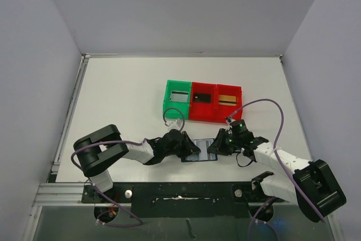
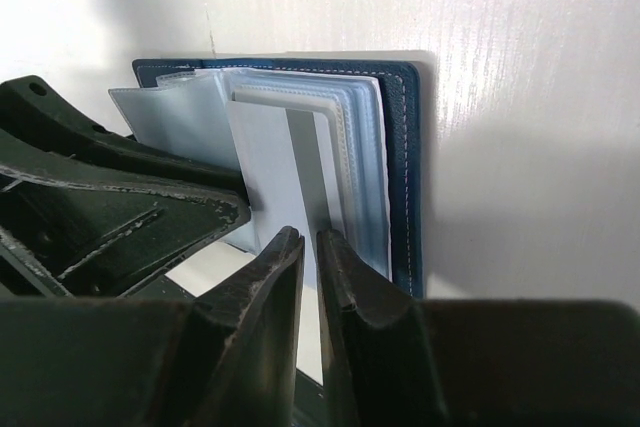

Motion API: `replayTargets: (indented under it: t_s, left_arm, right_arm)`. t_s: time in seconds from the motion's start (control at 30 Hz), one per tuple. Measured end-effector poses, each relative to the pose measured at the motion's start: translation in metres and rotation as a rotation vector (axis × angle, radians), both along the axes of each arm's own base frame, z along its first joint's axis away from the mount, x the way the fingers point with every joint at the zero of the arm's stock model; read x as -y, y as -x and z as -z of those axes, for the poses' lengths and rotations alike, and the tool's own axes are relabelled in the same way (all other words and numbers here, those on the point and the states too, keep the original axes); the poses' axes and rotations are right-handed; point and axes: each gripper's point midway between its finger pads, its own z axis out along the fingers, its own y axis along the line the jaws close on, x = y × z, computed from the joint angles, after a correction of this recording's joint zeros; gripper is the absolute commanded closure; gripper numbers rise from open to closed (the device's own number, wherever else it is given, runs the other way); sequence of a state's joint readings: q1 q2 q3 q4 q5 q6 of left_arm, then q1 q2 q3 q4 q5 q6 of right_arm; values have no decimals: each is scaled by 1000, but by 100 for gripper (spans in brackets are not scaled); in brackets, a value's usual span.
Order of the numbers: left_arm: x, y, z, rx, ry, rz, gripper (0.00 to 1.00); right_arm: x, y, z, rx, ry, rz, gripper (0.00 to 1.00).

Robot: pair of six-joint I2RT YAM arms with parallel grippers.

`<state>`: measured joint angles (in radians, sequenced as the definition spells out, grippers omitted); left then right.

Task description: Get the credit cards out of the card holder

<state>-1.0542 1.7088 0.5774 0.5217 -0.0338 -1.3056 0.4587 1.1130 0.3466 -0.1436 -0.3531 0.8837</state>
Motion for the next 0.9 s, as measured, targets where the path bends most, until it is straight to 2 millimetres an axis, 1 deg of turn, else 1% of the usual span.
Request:
replayTargets:
  t_s: [0.17,0.4,0.9]
  left_arm:
    - [2,1,3,-8,24,-1,89]
    - [3,1,3,-11,40,-4,100]
    - [-4,6,4,-12,42,-6,100]
  right_arm:
    - [-1,-1,0,3,-4,-2,85]
    - [-1,-1,0,5,-6,-2,85]
    - [-2,-2,1,3,-7,3,85]
